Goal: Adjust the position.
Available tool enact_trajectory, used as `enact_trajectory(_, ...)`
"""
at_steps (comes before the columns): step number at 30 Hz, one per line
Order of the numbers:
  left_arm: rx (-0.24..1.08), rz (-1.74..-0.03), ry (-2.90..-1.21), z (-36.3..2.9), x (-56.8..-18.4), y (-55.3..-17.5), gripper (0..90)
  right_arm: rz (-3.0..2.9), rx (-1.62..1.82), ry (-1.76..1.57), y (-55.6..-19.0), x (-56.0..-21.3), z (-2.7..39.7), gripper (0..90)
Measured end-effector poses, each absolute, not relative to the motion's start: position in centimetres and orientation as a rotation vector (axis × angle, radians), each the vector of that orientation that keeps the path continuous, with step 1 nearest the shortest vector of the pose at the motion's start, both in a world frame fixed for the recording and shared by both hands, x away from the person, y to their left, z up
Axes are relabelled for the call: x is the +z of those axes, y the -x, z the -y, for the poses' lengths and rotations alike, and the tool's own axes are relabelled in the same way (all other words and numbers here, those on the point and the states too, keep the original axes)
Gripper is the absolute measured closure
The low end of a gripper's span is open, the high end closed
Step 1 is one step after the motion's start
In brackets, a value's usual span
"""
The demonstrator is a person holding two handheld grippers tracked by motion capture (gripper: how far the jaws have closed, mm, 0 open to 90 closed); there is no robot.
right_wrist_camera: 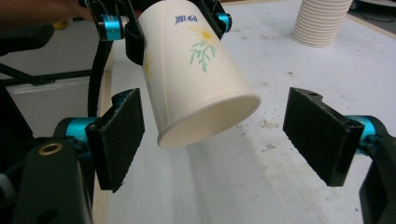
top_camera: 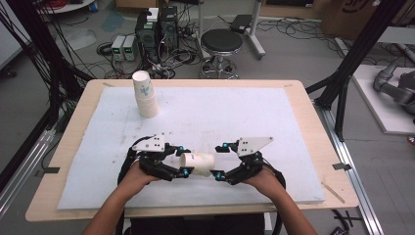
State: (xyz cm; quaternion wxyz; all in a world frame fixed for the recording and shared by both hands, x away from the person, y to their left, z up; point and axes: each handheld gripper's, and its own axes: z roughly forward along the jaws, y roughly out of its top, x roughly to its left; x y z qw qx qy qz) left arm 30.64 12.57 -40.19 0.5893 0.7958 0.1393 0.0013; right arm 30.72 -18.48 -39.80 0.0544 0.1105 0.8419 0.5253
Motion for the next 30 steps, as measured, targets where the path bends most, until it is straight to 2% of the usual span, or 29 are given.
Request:
enact_trajectory(16,0.032,-0.283,-1.762,-13.4,-39.3,-30.3,37.1,-2.516,1.721,-0.303,-30.6,-40.7,18.9,21.1)
enact_trajectory(30,-0.001,-0.233,-1.723,-13.2,-38.8,-30.1,37.1,-2.504,1.798,-0.258,-30.4,-40.5,18.9,21.2)
